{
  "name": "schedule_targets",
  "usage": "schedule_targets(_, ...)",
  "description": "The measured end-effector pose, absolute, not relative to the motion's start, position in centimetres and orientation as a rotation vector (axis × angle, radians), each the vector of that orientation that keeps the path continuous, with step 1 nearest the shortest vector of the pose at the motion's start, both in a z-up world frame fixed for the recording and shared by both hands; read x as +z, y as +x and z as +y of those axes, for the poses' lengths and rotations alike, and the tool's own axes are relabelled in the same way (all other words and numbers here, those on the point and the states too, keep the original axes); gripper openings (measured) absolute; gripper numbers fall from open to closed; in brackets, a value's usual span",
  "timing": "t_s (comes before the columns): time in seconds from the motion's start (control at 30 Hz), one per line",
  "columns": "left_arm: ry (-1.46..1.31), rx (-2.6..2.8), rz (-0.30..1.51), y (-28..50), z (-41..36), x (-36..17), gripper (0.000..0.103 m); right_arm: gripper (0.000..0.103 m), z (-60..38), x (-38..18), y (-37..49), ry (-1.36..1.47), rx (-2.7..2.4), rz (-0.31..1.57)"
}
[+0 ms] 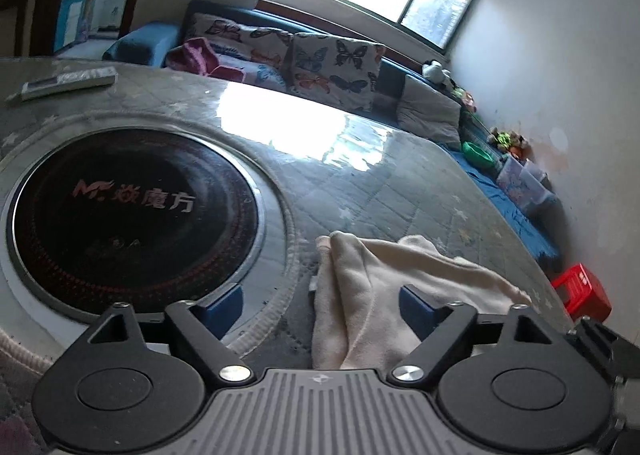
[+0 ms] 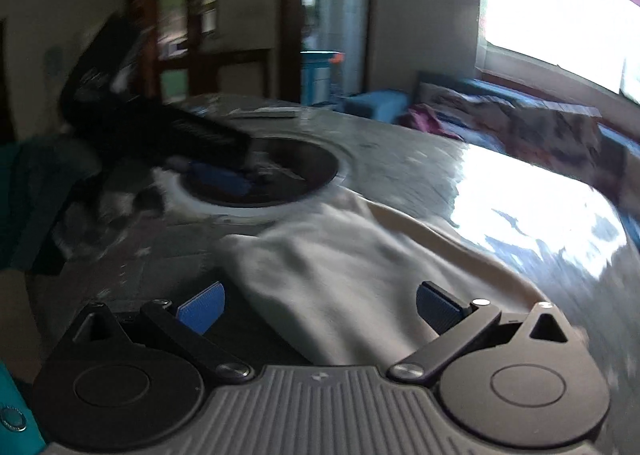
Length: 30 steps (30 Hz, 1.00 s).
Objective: Fold clothes
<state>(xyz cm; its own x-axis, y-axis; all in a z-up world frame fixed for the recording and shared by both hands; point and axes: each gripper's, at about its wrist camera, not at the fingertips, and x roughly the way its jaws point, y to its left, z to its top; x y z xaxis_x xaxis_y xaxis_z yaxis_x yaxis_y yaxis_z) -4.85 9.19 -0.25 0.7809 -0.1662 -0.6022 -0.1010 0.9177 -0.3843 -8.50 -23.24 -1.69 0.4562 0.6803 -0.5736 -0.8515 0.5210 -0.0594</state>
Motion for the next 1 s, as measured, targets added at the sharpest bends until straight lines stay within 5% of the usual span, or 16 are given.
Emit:
schedule_targets(0.1,-0.455,-0.034,0.683,-4.8,9.9,-0.1,0.075,0.102,-20.4,-1.7,-9.5,-0.474,1.022,0.487)
schedule_targets(0.37,-0.557,-0.043,0.697,-4.5,11.3,-0.2,0.073,0.074,-14.8,-3.1,-11.2,-0.724,1.079,0.440)
schedule_targets(0.47,-0.593,-0.054,0.703,-4.4,11.8,-0.4,0.073,0.048,-13.8,-3.6,-11.4,-0.780,1.069,0.443)
schedule_targets(0.53,-0.622,-0.067,0.712,-4.2,11.9,-0.6,0.073,0.045,-13.5,-3.7,-11.1,-0.778,1.060,0.455)
schedule_targets(0.7,-0.678,-0.084,0.737,-3.7,11.8,-1.1,0.075,0.010,-14.5,-2.7,-9.7,-0.659,1.050,0.491)
schedule_targets(1.0,-0.887,-0.115,0.802,-2.3,11.5,-2.5,0.076,0.007,-18.2,0.5,-7.2,-0.399,1.060,0.527)
